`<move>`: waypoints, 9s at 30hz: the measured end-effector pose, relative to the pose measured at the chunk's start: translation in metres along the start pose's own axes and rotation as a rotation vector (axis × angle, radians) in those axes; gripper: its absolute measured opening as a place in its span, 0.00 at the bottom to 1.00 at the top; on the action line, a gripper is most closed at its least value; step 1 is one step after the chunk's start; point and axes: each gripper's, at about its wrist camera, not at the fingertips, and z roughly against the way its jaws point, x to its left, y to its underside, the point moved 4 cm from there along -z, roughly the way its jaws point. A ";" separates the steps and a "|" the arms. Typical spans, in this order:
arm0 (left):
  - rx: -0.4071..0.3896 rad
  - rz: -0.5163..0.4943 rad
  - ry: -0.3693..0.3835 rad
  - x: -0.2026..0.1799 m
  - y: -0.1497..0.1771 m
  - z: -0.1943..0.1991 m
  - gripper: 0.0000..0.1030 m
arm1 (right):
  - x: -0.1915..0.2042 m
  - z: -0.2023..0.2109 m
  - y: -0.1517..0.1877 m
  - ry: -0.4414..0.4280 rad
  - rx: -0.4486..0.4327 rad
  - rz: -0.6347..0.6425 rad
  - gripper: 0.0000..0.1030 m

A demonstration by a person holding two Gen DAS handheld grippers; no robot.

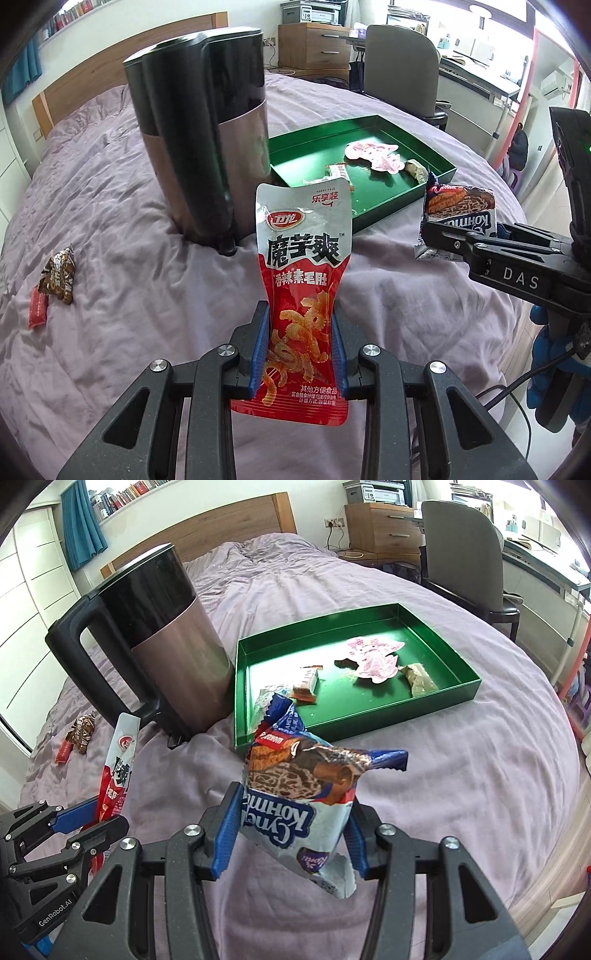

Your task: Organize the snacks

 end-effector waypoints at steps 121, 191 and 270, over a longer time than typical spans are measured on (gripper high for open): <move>-0.221 0.024 -0.204 -0.006 -0.053 0.069 0.47 | 0.015 0.066 -0.038 -0.025 -0.155 0.184 1.00; -0.079 0.467 -0.325 0.385 0.092 0.022 0.51 | 0.390 -0.107 -0.019 -0.416 0.084 0.393 1.00; 0.034 0.405 -0.270 0.422 0.070 -0.072 0.37 | 0.438 -0.226 -0.047 -0.499 0.213 0.247 1.00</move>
